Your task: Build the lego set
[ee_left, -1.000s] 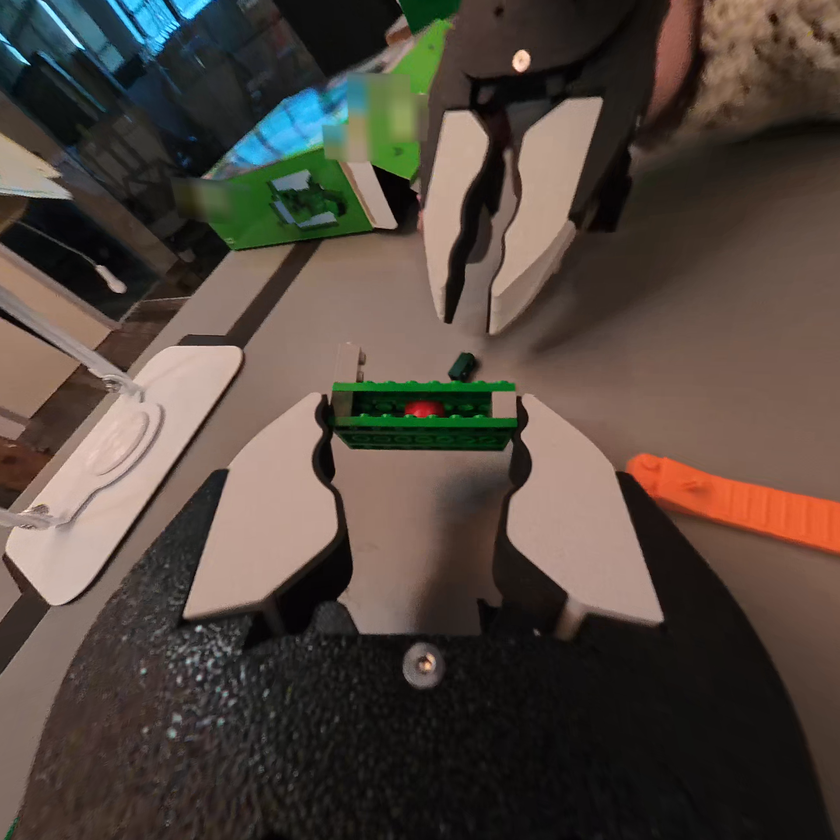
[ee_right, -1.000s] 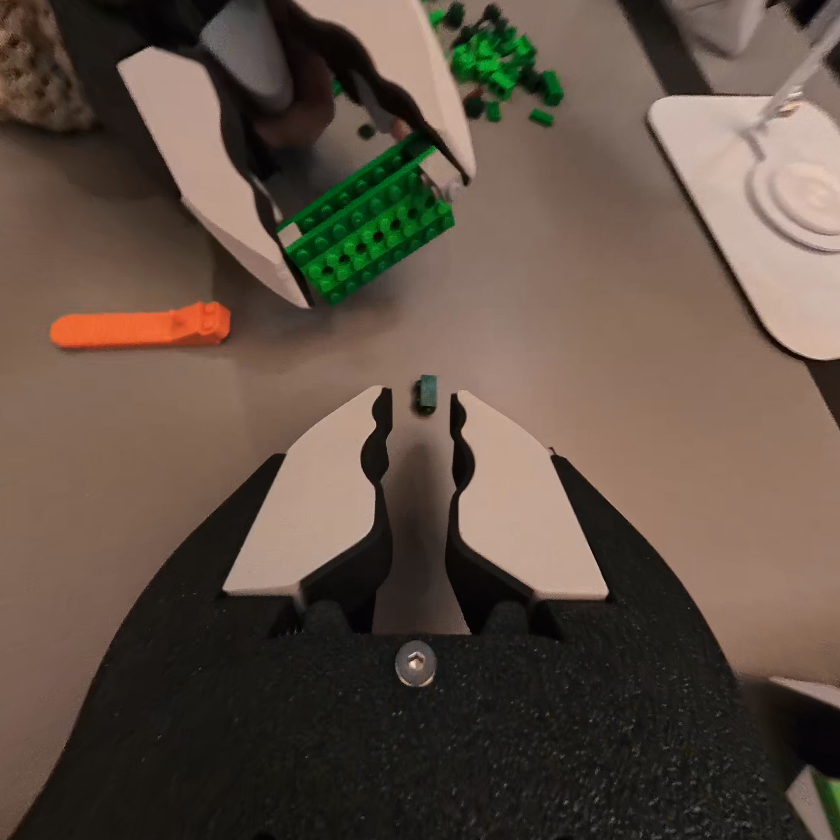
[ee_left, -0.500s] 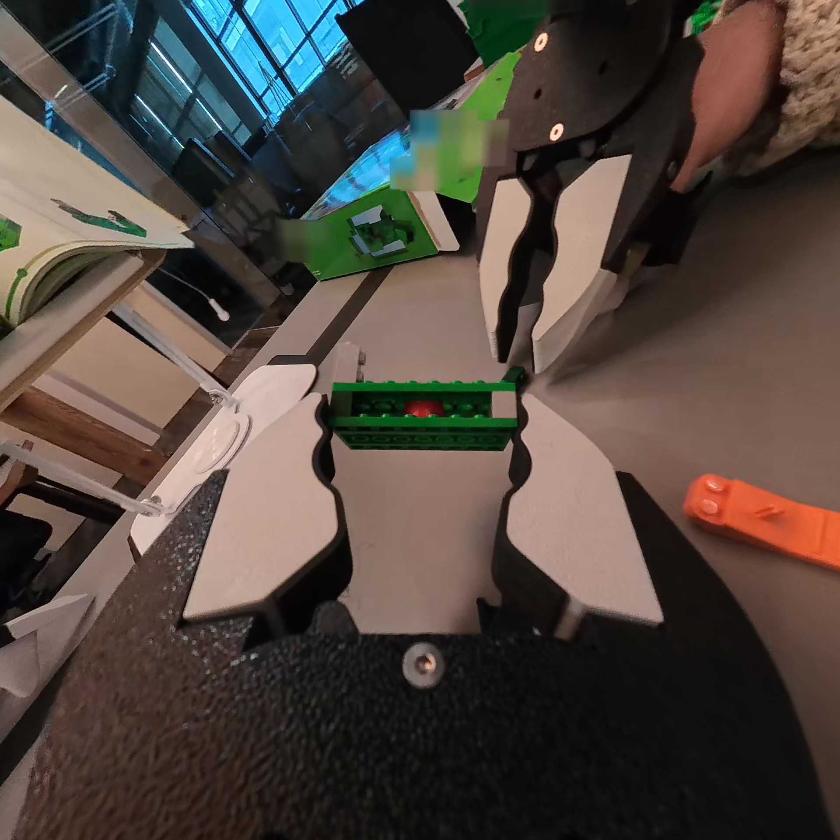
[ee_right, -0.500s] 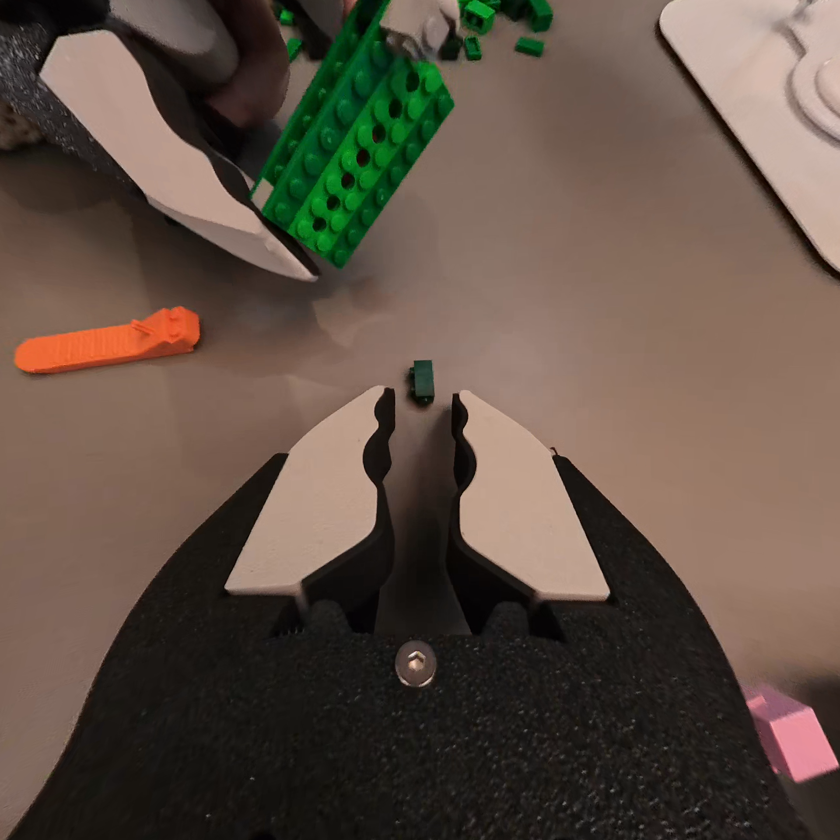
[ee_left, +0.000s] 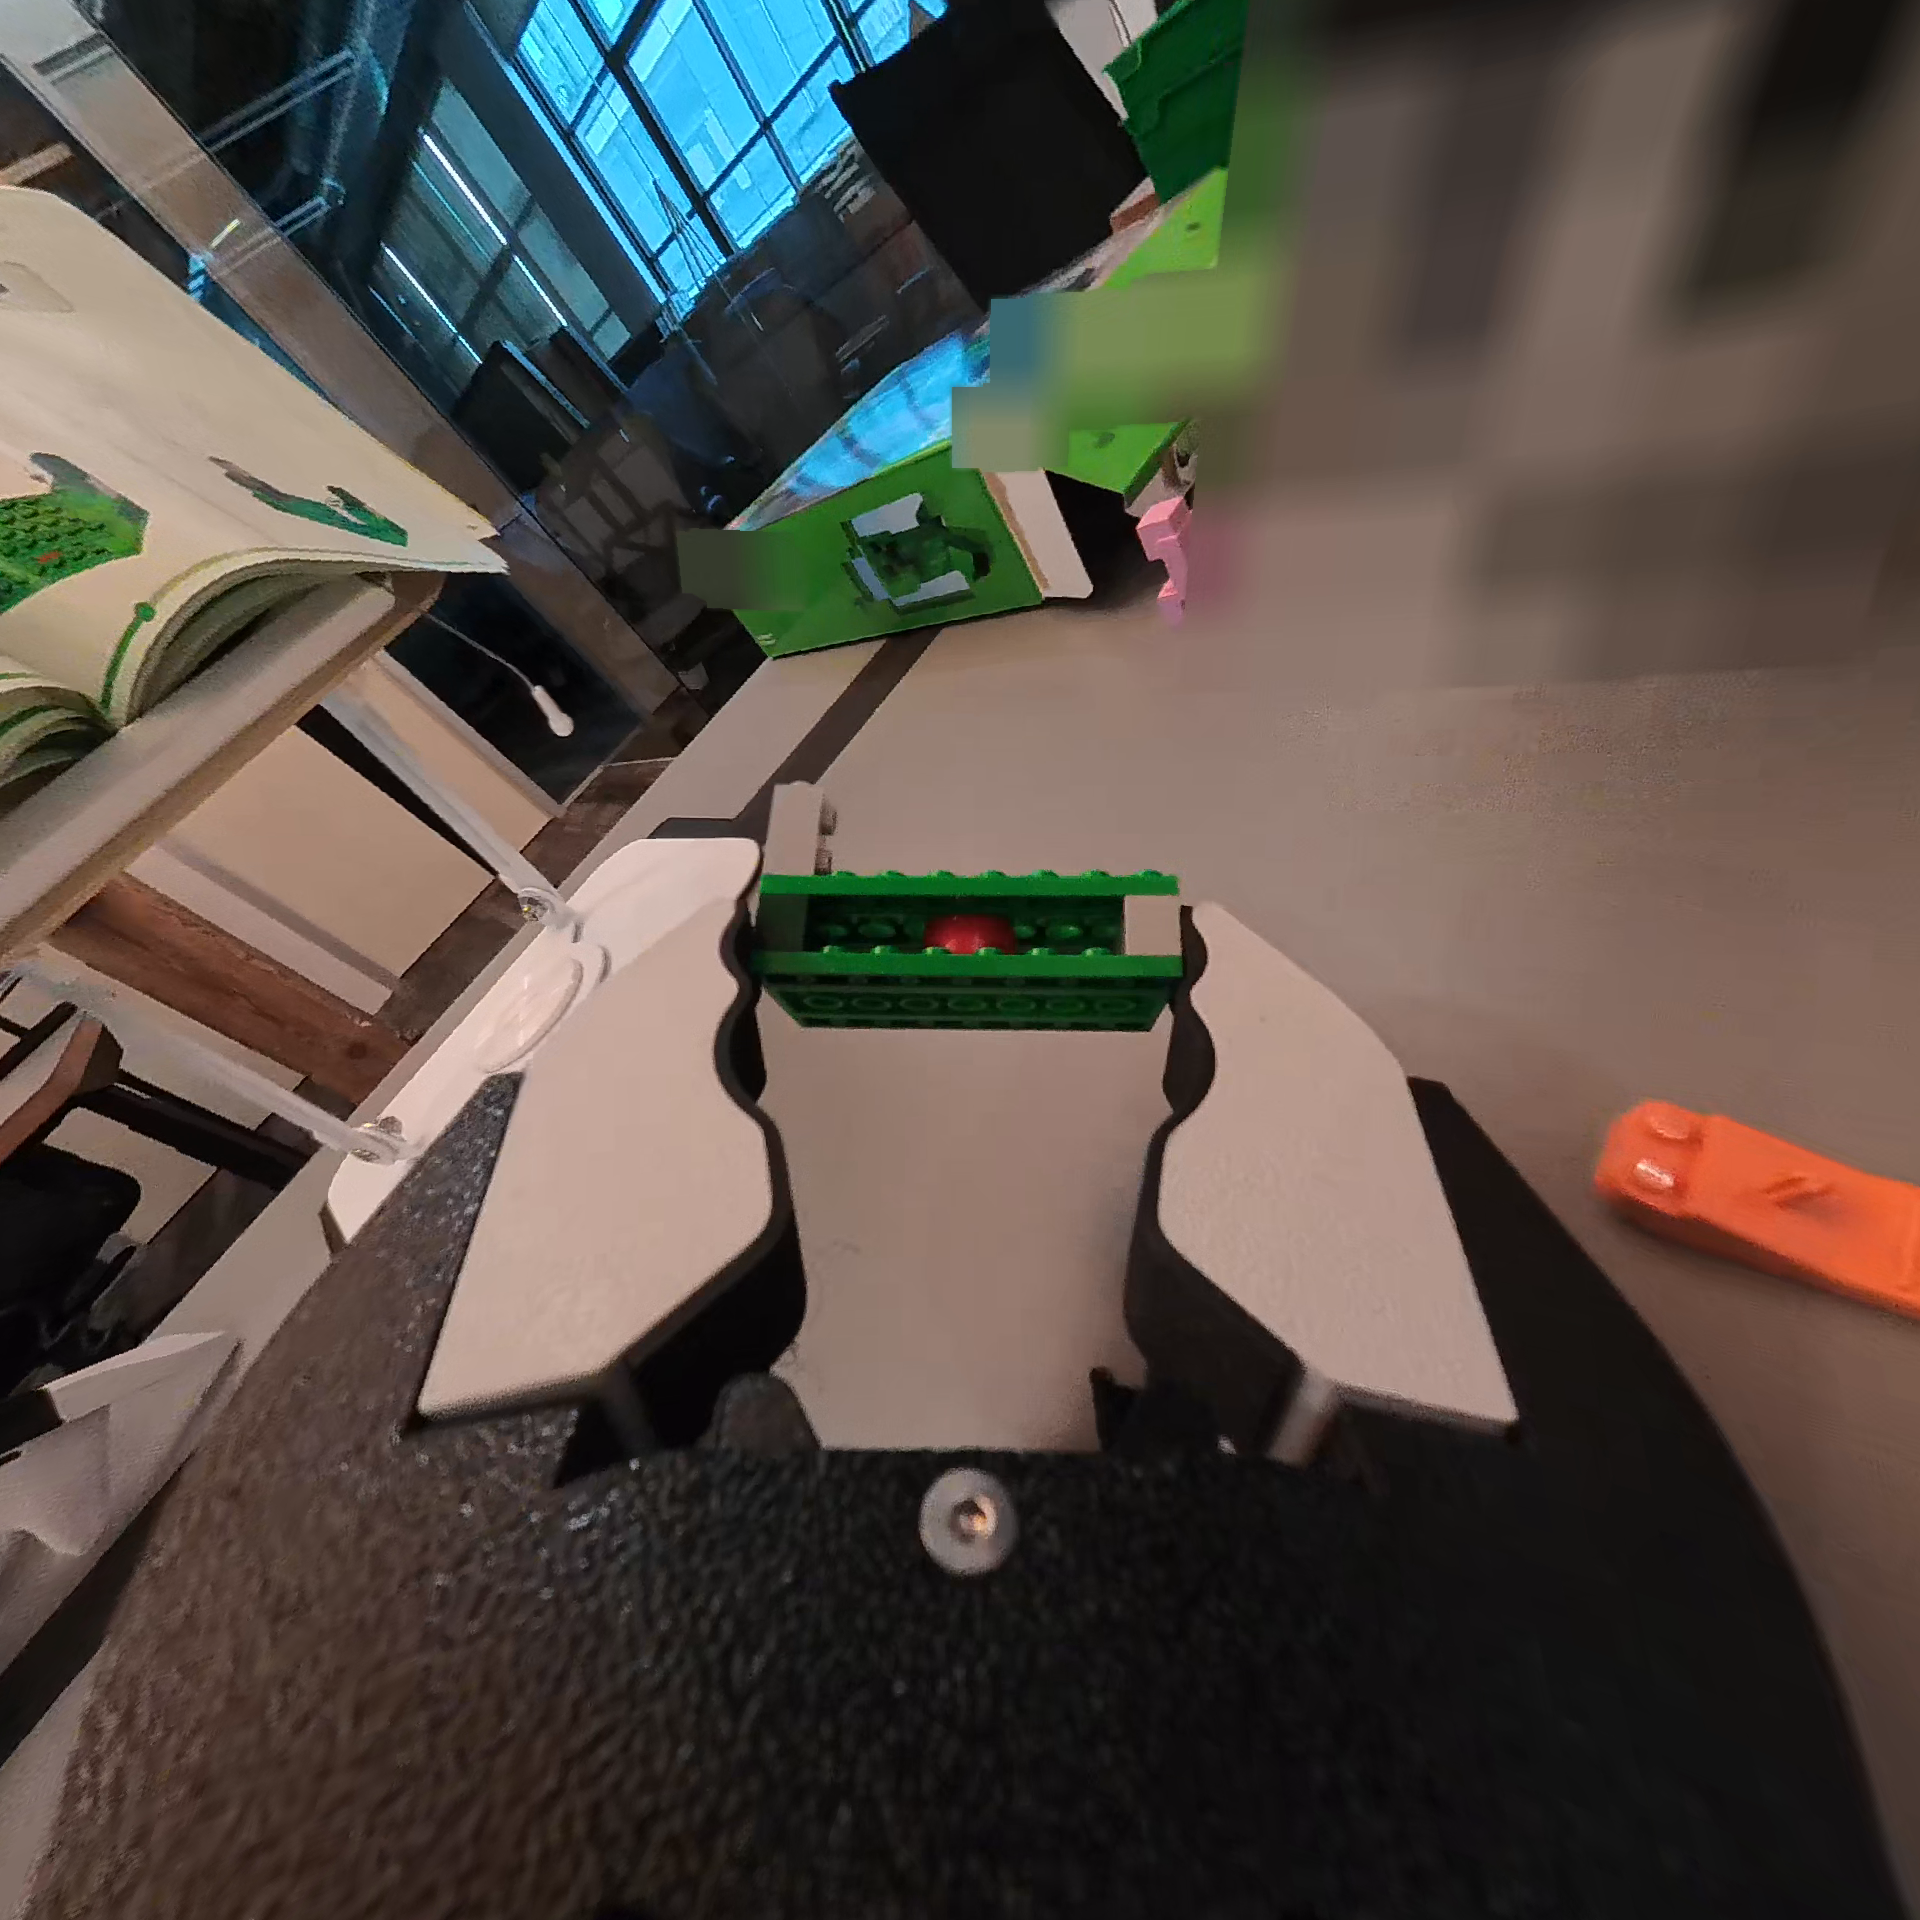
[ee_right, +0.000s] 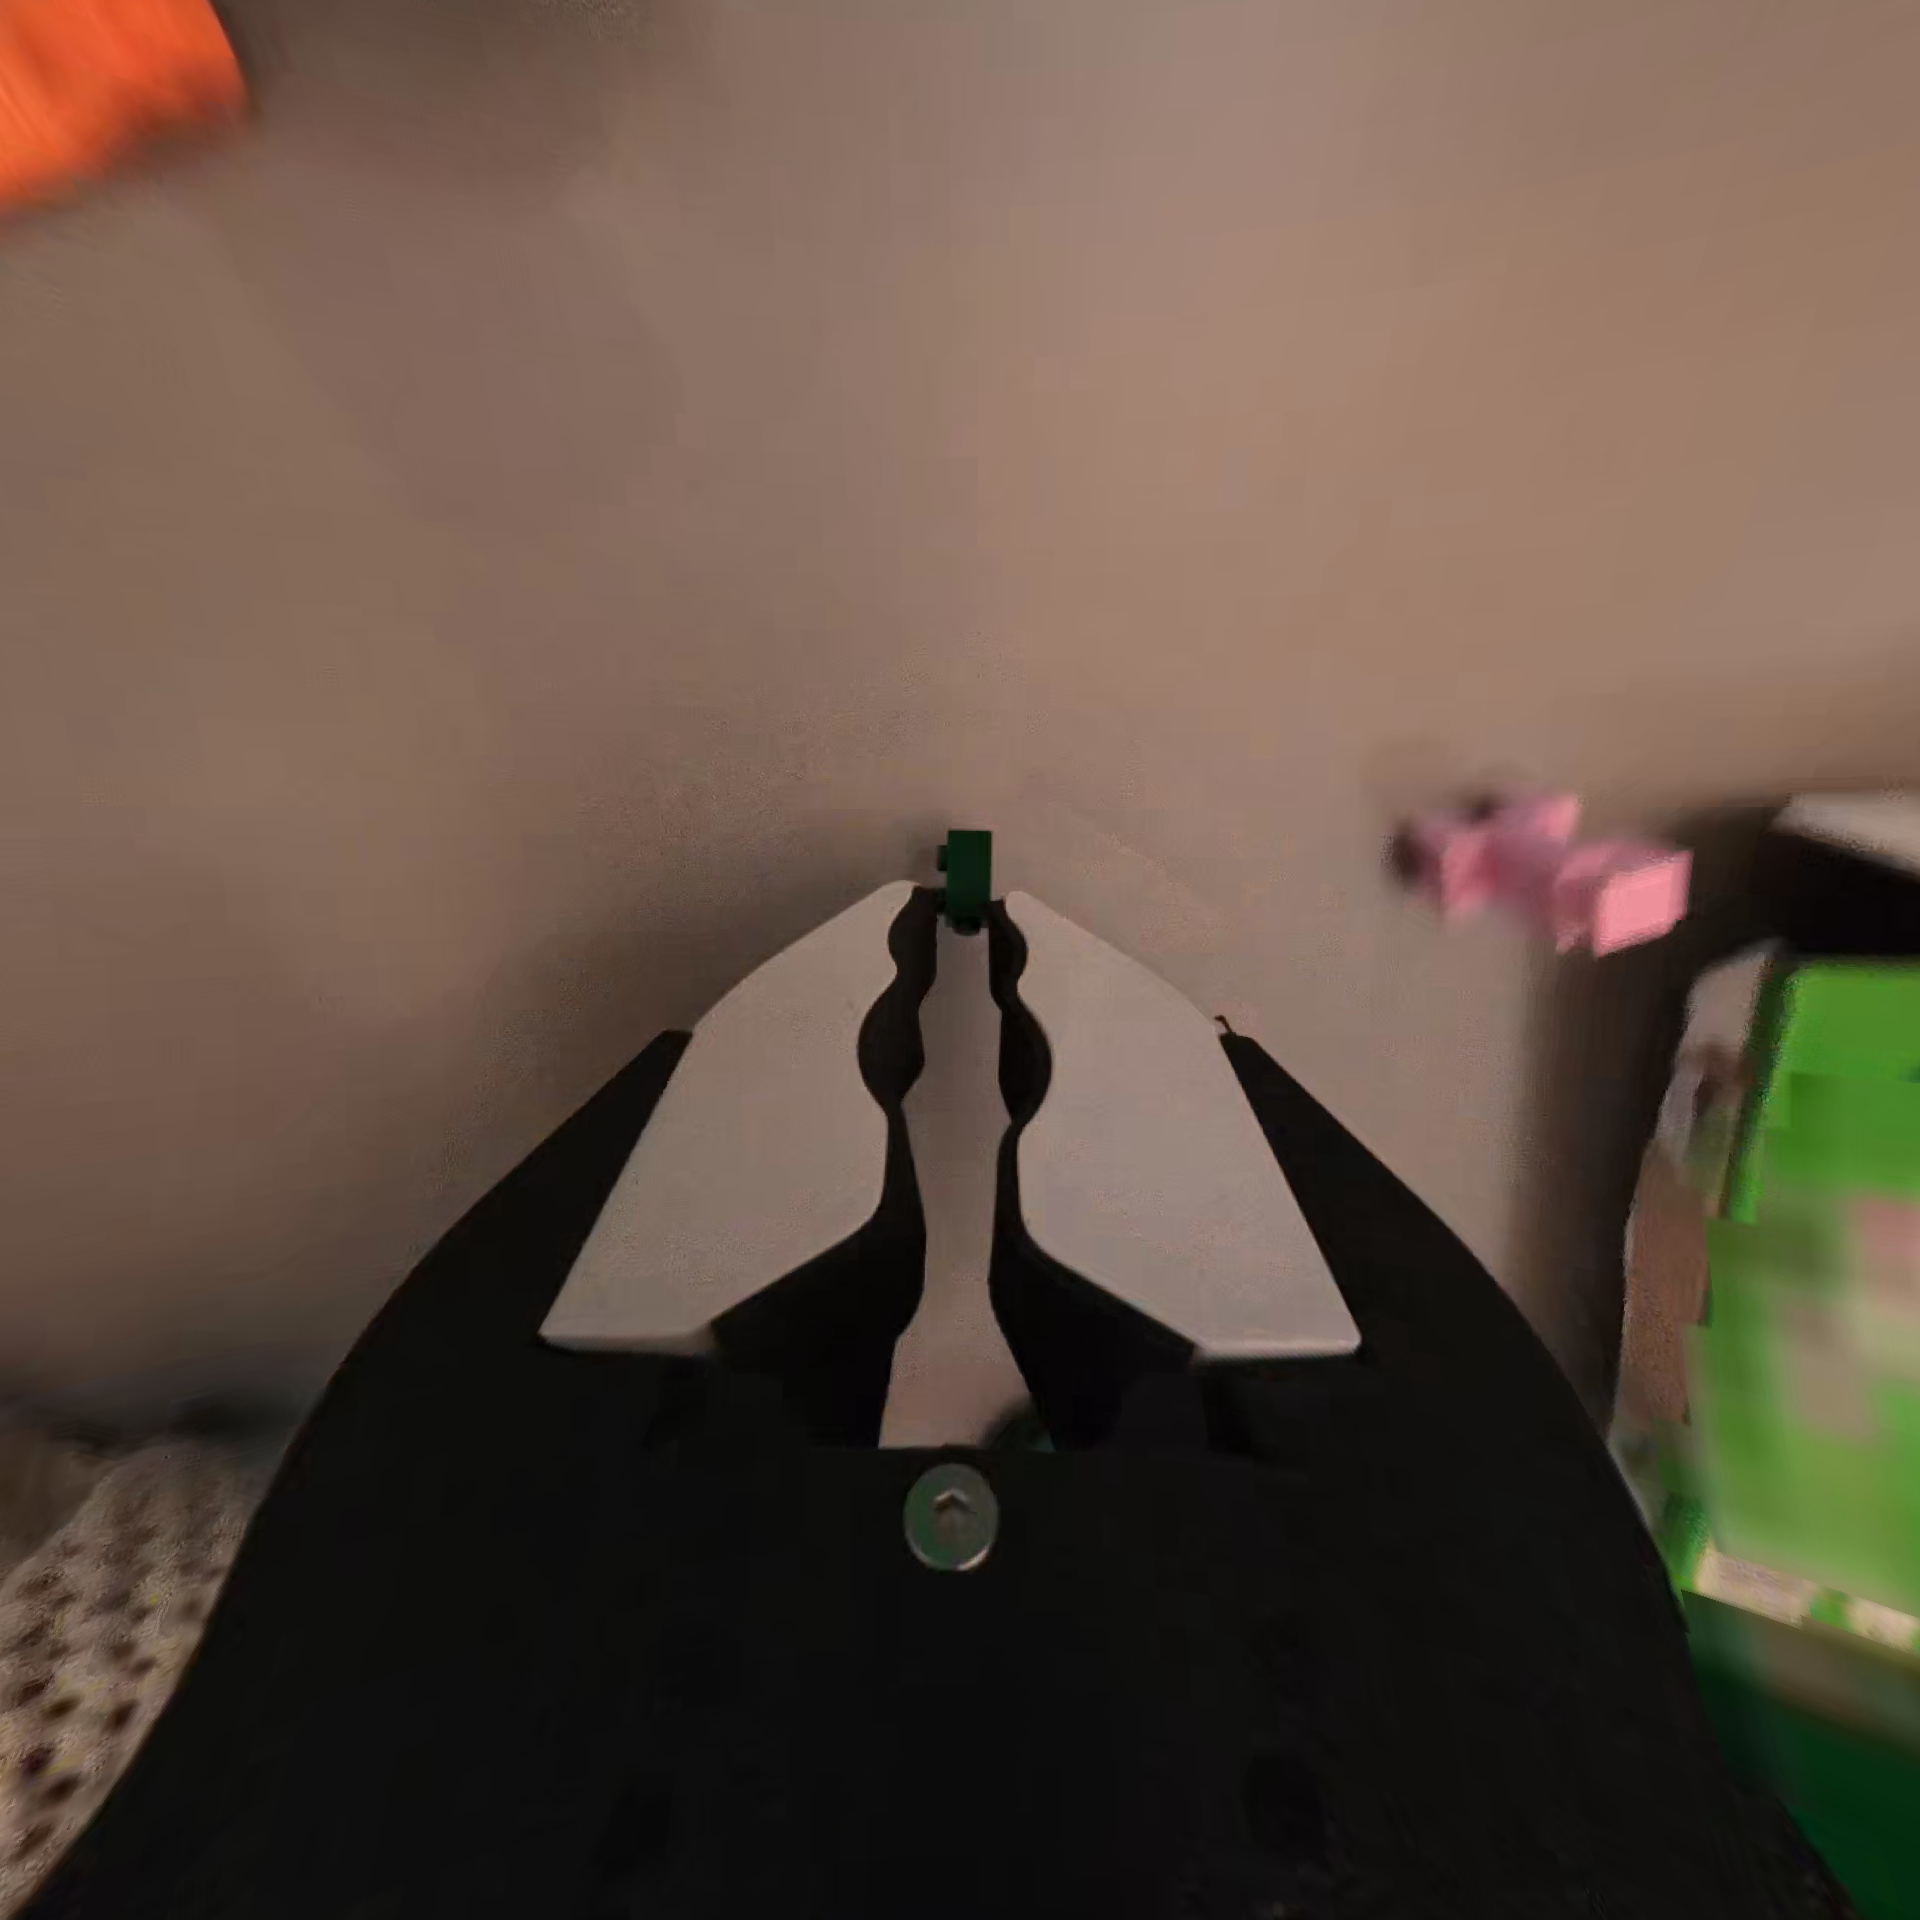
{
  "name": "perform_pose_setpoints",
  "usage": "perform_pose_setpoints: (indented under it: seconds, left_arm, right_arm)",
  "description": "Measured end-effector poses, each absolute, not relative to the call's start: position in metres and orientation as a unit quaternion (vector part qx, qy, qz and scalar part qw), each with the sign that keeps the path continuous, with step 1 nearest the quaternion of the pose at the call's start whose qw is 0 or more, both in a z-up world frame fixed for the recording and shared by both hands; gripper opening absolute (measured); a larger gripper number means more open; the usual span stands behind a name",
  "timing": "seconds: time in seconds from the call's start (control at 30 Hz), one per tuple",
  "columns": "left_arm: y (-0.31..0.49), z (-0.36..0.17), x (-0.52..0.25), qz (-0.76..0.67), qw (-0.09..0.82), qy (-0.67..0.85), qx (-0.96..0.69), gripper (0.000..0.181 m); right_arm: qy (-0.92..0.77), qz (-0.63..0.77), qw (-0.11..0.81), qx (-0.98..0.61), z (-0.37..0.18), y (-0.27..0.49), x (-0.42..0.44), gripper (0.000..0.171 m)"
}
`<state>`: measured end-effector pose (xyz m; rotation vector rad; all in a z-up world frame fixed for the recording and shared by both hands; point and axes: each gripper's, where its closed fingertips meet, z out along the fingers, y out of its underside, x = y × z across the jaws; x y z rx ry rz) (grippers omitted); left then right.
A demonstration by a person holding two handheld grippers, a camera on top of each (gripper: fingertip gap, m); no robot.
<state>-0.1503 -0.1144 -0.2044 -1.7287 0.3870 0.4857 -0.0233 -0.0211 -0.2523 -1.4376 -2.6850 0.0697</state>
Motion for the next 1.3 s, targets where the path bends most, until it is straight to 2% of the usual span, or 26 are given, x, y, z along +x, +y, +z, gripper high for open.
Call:
perform_pose_setpoints:
  seconds: [0.1,0.2,0.5,0.6,0.77,0.9,1.07,1.2,1.3]
  left_arm:
    - [-0.115,-0.202,-0.15,0.211,0.611,0.166,-0.744,0.076]
    - [-0.116,-0.202,-0.149,0.212,0.612,0.168,-0.743,0.076]
    - [-0.117,-0.203,-0.151,0.205,0.612,0.162,-0.746,0.076]
    - [-0.117,-0.205,-0.15,0.205,0.609,0.166,-0.748,0.076]
    - [-0.118,-0.205,-0.146,0.199,0.609,0.174,-0.748,0.076]
    - [-0.122,-0.193,-0.109,0.118,0.656,0.235,-0.708,0.076]
    - [-0.13,-0.19,-0.062,0.016,0.669,0.3,-0.68,0.076]
    - [-0.129,-0.197,-0.055,0.026,0.655,0.322,-0.683,0.076]
    - [-0.129,-0.198,-0.053,0.027,0.654,0.325,-0.682,0.076]
  right_arm:
    - [-0.863,-0.121,-0.056,-0.487,-0.256,-0.006,0.026,0.009]
    - [-0.834,-0.197,-0.128,-0.499,-0.259,-0.003,0.052,0.009]
    - [-0.816,-0.226,-0.131,-0.516,-0.259,-0.004,0.045,0.009]
    - [-0.816,-0.227,-0.127,-0.516,-0.258,-0.004,0.044,0.016]
    - [-0.832,-0.2,-0.068,-0.513,-0.24,0.003,0.043,0.017]
    - [-0.917,-0.082,0.077,-0.382,-0.228,0.002,0.03,0.0]
    - [-0.952,0.019,0.143,-0.269,-0.233,-0.012,0.047,0.014]
    - [-0.967,-0.011,0.203,-0.155,-0.229,-0.004,0.043,0.015]
    - [-0.976,-0.044,0.199,-0.073,-0.23,-0.004,0.043,0.016]
